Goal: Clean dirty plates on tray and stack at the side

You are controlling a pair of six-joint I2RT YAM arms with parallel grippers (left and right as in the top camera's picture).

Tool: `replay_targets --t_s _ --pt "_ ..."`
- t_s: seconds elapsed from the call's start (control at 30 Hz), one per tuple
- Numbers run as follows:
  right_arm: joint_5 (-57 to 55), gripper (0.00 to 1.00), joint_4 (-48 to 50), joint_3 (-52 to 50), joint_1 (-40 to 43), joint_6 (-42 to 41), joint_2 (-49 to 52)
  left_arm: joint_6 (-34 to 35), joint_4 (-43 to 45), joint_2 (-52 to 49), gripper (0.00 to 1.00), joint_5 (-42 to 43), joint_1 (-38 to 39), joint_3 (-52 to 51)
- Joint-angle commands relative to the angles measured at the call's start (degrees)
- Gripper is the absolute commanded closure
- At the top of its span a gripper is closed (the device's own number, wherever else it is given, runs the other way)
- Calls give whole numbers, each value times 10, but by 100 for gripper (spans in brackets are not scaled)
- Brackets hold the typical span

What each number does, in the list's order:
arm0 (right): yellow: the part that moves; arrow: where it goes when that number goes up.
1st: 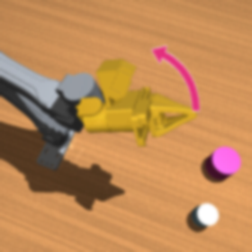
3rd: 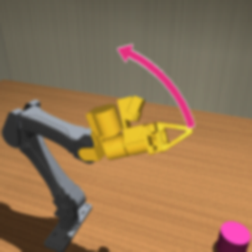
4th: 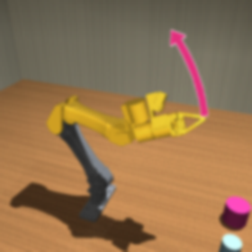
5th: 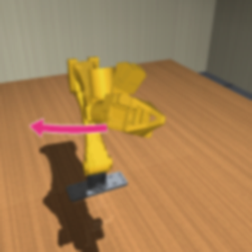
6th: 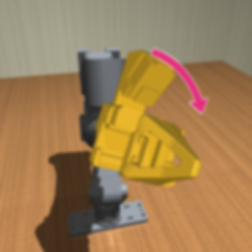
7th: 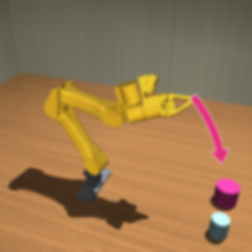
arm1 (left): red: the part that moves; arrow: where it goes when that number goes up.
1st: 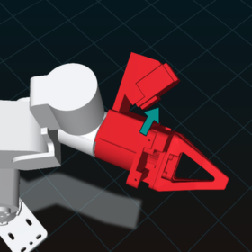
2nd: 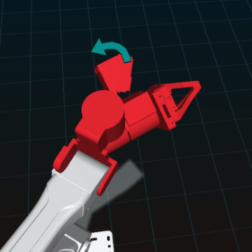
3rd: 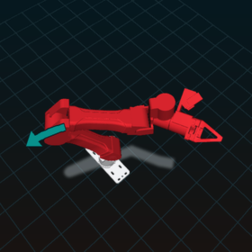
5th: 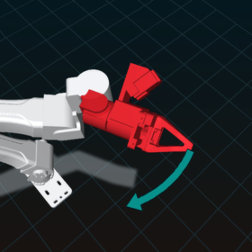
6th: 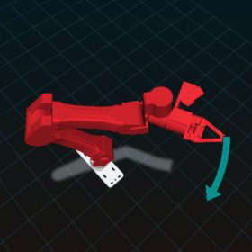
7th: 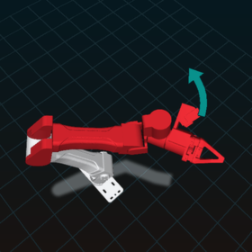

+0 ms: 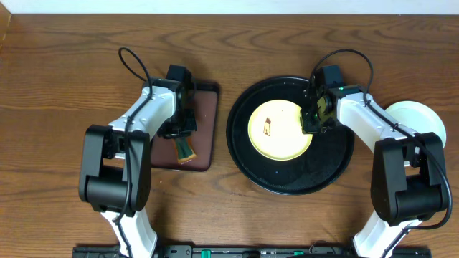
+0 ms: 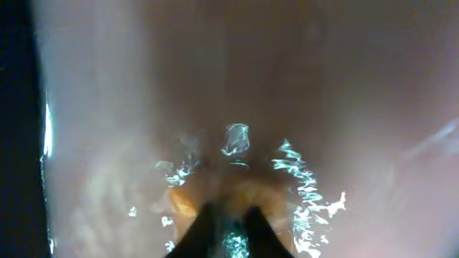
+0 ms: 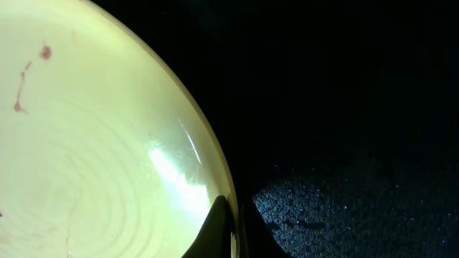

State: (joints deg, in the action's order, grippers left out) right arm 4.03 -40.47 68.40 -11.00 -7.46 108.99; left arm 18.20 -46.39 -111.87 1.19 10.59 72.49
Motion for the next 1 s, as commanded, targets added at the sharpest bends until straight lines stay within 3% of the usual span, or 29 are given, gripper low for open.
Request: replay_targets --t_s 0.0,0.17,0.3,0.43,0.6,0.77,0.9,0.97 --pt "-7 99 -7 -3 5 -7 -1 -14 -9 -14 94 -4 -3 8" --pt "-7 99 -7 -3 5 -7 -1 -38 -75 -8 91 -4 -3 81" --pt "-7 99 -7 -3 5 -6 -1 -38 -106 -7 62 -4 -3 100" --pt "-7 99 -7 -3 4 -7 -1 -8 -130 -8 58 -3 -3 90" --pt "-7 99 -7 -3 4 -7 -1 93 -124 -8 58 -3 -2 58" --pt "-7 99 -7 -3 4 -7 -1 136 -62 -9 59 21 -2 7" --pt "-7 99 -7 -3 4 -7 -1 136 -36 -9 89 48 -2 -21" --pt "-7 99 -7 -3 4 -7 -1 116 -39 -8 92 48 -2 -21"
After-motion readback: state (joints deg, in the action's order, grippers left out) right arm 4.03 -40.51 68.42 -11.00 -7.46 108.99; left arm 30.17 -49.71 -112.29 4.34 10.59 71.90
